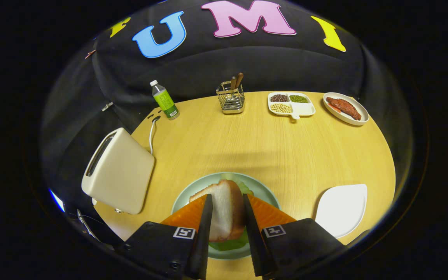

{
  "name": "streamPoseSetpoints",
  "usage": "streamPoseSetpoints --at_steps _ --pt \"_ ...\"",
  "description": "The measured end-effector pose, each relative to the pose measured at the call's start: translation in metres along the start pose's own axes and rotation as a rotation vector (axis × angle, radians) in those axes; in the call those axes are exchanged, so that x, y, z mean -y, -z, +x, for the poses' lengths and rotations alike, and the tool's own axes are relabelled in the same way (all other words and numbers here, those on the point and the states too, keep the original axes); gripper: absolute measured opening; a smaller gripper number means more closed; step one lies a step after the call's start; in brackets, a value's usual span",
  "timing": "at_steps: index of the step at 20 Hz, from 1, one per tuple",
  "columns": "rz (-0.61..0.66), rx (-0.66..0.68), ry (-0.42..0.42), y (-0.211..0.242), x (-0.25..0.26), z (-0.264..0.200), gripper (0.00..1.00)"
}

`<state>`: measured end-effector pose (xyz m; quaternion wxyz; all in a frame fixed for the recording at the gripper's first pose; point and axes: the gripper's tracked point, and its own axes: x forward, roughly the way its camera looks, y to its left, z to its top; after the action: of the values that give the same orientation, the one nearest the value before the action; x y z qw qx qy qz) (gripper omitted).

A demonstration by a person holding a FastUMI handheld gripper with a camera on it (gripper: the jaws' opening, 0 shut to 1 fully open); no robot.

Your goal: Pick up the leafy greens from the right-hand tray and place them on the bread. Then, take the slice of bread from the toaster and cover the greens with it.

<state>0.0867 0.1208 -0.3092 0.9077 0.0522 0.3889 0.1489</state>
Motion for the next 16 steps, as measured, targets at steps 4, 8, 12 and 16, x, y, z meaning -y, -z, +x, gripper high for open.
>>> streamPoseSetpoints --at_steps 4,8,12,16 --pt "-0.079 0.02 0.039 0.0 0.023 -0.011 0.75" --pt "-0.114 0.081 0.056 -0.014 0.041 -0.036 1.0" --pt "-0.165 0.198 0.077 -0.044 0.056 -0.077 0.99" --pt "-0.21 0.31 0.057 -0.071 0.062 -0.122 0.99"
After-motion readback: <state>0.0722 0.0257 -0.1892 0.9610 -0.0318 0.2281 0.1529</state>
